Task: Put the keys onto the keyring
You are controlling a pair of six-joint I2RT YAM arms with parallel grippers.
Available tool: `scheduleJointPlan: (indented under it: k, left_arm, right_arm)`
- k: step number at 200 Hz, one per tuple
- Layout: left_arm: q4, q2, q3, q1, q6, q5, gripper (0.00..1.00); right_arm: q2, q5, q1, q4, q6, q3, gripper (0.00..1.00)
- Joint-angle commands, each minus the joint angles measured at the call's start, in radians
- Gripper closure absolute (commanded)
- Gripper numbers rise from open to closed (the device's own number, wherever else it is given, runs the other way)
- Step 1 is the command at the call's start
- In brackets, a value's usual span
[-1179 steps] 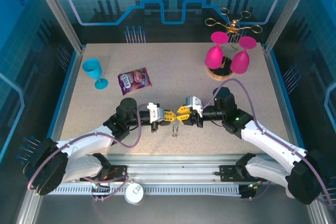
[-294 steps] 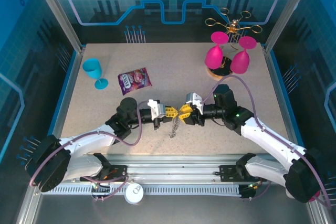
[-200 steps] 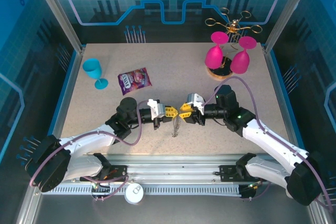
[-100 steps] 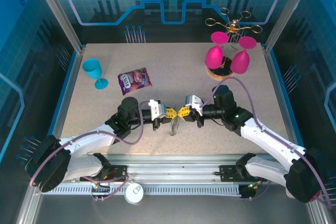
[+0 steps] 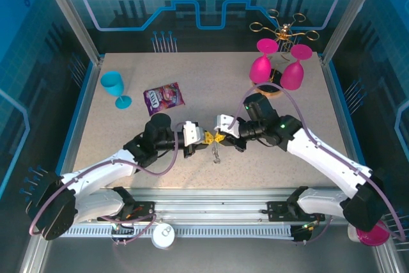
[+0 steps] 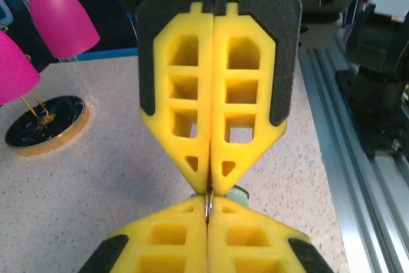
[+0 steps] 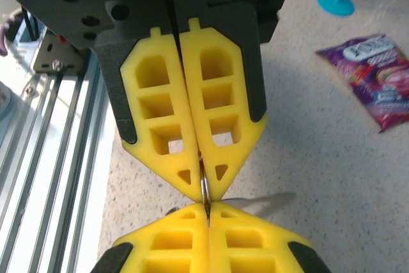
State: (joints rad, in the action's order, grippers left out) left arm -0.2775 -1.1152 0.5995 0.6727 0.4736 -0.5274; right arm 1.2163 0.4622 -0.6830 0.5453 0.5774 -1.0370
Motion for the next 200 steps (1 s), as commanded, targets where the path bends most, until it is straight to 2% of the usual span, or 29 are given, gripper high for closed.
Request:
scheduleJointPlan:
  k: [1, 21, 30, 39, 47, 64, 96, 142, 160, 180, 189, 200]
  left_arm:
    - [0.168, -0.002, 0.057, 0.021, 0.093, 0.029, 1.0]
    - [0.136, 0.009, 0.04, 0.023, 0.08, 0.026, 1.0]
    - [0.097, 0.016, 0.023, 0.021, 0.064, 0.023, 1.0]
    - [0.051, 0.026, 0.001, 0.022, 0.045, 0.011, 1.0]
    - [0.009, 0.032, -0.016, 0.022, 0.03, -0.005, 1.0]
    - [-0.07, 0.033, -0.044, 0.021, -0.002, -0.031, 1.0]
    - [-0.141, 0.032, -0.065, 0.021, -0.028, -0.05, 1.0]
    - [-0.182, 0.032, -0.079, 0.021, -0.05, -0.07, 1.0]
    - [-0.206, 0.035, -0.088, 0.021, -0.059, -0.075, 1.0]
    - [-0.246, 0.038, -0.103, 0.021, -0.08, -0.073, 1.0]
    - [-0.248, 0.034, -0.107, 0.022, -0.088, -0.065, 1.0]
    - [-0.217, 0.034, -0.101, 0.022, -0.085, -0.043, 0.87]
  right_arm:
    - [0.042, 0.048, -0.062, 0.084, 0.052, -0.088, 1.0]
    - [0.019, 0.089, -0.049, -0.025, -0.015, -0.05, 1.0]
    - [-0.013, 0.102, -0.026, -0.115, -0.077, 0.005, 0.88]
    - [-0.05, 0.117, -0.001, -0.218, -0.141, 0.073, 0.72]
    - [-0.078, 0.135, 0.027, -0.298, -0.19, 0.13, 0.67]
    - [-0.116, 0.169, 0.067, -0.393, -0.247, 0.224, 0.64]
    - [-0.121, 0.188, 0.073, -0.392, -0.242, 0.263, 0.63]
    - [-0.096, 0.208, 0.079, -0.393, -0.222, 0.267, 0.71]
    - [-0.087, 0.217, 0.082, -0.389, -0.219, 0.262, 0.81]
    - [-0.084, 0.23, 0.085, -0.361, -0.206, 0.243, 1.0]
    - [-0.084, 0.226, 0.084, -0.334, -0.192, 0.228, 1.0]
    - [-0.083, 0.22, 0.08, -0.279, -0.161, 0.196, 1.0]
